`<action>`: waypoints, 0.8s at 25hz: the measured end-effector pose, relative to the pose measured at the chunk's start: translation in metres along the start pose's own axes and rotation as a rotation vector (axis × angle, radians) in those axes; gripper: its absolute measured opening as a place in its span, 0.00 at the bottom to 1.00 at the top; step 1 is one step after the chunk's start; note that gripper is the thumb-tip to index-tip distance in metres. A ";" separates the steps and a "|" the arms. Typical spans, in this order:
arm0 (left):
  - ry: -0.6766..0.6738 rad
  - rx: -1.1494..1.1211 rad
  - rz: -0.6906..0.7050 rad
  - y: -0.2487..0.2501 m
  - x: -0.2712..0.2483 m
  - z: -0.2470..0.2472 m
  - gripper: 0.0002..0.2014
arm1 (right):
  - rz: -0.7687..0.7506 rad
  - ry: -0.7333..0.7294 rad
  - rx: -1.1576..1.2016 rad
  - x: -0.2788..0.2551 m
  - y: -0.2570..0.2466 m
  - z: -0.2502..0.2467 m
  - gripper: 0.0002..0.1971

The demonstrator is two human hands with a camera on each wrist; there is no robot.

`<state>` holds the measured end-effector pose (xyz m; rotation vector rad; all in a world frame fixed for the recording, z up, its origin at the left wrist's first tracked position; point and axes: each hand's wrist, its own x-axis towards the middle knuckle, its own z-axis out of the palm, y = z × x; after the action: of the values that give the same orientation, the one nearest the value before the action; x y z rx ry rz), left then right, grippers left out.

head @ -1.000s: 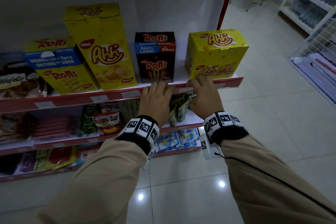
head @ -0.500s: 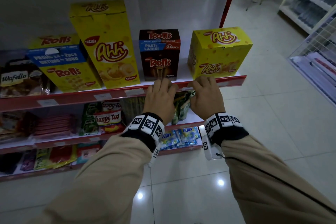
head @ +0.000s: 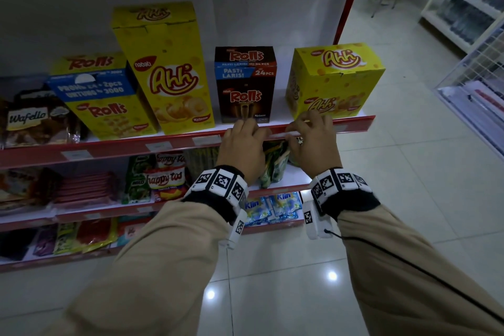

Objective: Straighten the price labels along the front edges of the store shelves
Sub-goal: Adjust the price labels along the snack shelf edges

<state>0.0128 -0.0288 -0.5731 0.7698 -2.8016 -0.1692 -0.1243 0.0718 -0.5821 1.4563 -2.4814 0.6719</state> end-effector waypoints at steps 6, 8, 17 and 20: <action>0.060 -0.182 -0.012 -0.009 0.001 0.002 0.15 | 0.130 0.095 0.604 0.012 -0.015 -0.007 0.05; 0.117 -0.320 -0.061 -0.011 0.001 0.004 0.16 | 0.218 0.087 0.814 0.009 -0.023 -0.004 0.11; 0.199 -0.352 -0.084 -0.011 0.003 0.006 0.08 | 0.187 -0.026 0.797 0.002 -0.027 0.003 0.06; 0.162 -0.263 -0.016 -0.011 0.001 0.002 0.09 | 0.087 0.010 0.587 0.006 -0.024 0.001 0.08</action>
<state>0.0171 -0.0384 -0.5770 0.7087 -2.5536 -0.4470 -0.1068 0.0570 -0.5734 1.4991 -2.4637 1.5174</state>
